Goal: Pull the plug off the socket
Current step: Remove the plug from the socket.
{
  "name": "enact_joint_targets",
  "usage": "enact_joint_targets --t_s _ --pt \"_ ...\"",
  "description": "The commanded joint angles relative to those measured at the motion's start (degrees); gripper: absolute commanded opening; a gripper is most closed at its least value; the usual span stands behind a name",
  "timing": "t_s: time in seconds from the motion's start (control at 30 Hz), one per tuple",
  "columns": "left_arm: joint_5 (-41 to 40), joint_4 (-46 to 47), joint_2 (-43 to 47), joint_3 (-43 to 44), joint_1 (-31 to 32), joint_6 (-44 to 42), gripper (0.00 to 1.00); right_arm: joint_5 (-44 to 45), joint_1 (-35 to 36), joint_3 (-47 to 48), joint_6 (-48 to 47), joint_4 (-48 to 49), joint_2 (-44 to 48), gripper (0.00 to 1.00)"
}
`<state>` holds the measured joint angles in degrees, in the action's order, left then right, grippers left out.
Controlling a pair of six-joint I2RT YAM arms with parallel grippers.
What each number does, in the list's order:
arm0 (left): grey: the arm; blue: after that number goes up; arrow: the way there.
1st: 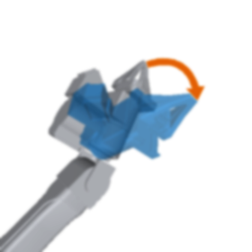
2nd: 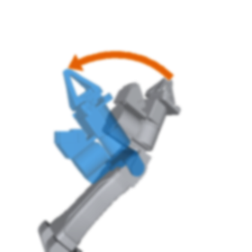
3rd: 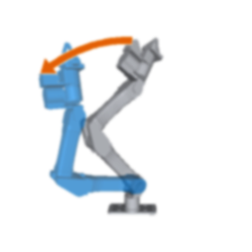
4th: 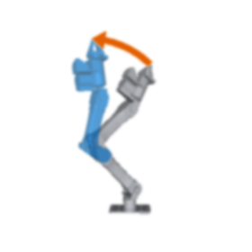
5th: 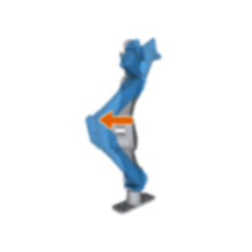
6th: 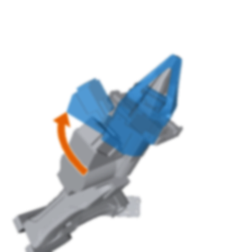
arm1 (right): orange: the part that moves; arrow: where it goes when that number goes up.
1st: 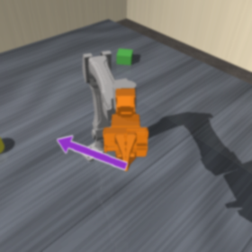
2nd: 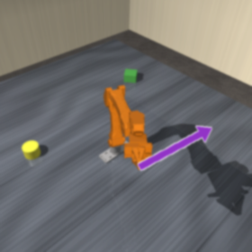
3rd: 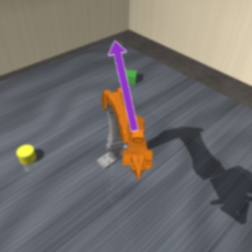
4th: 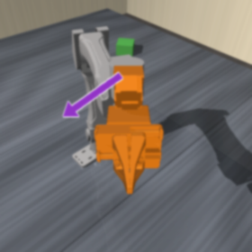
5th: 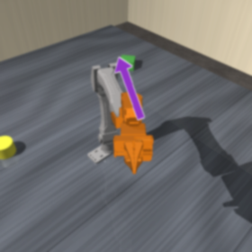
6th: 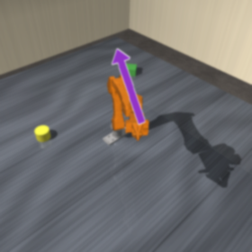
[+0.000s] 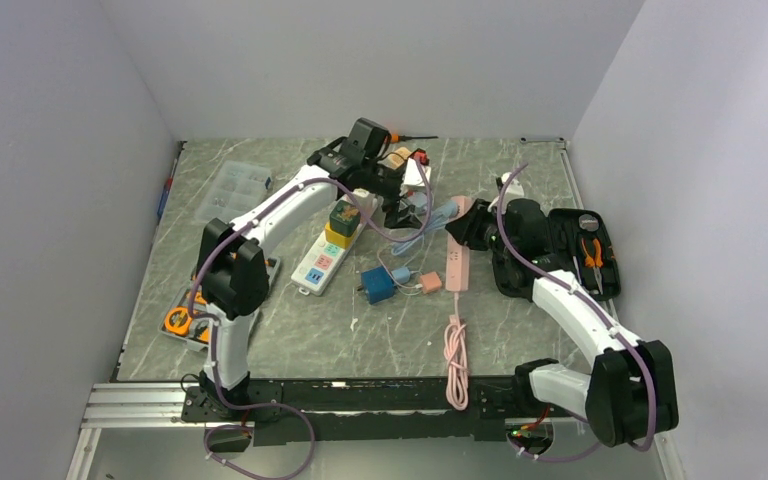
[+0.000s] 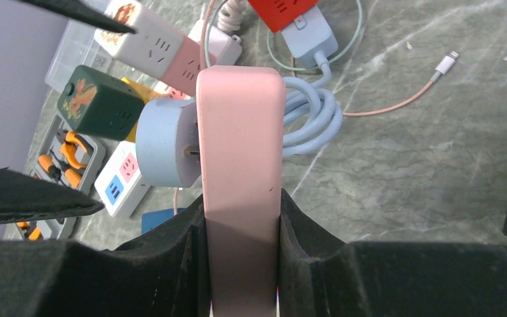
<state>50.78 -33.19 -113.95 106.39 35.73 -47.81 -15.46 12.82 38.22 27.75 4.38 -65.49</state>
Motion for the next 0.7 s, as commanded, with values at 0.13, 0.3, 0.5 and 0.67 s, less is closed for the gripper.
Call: enact_joint_targets --t_s 0.13,0.3,0.5,0.67 --pt "7.9 -11.3 -6.2 8.8 0.5 -6.9 0.99 -0.4 7.4 6.8 -7.2 6.8 4.0 0.0" --pt "10.7 -20.0 -9.3 13.0 0.5 -9.6 0.98 1.3 11.3 7.4 -11.8 8.4 5.2 0.0" --pt "12.5 -26.8 -10.7 16.5 0.8 -13.3 0.77 -1.7 11.8 8.8 -14.7 8.2 4.4 0.0" --pt "13.9 -29.0 -7.9 14.6 0.6 -14.5 0.59 -0.4 12.0 8.4 -16.2 7.9 5.1 0.0"
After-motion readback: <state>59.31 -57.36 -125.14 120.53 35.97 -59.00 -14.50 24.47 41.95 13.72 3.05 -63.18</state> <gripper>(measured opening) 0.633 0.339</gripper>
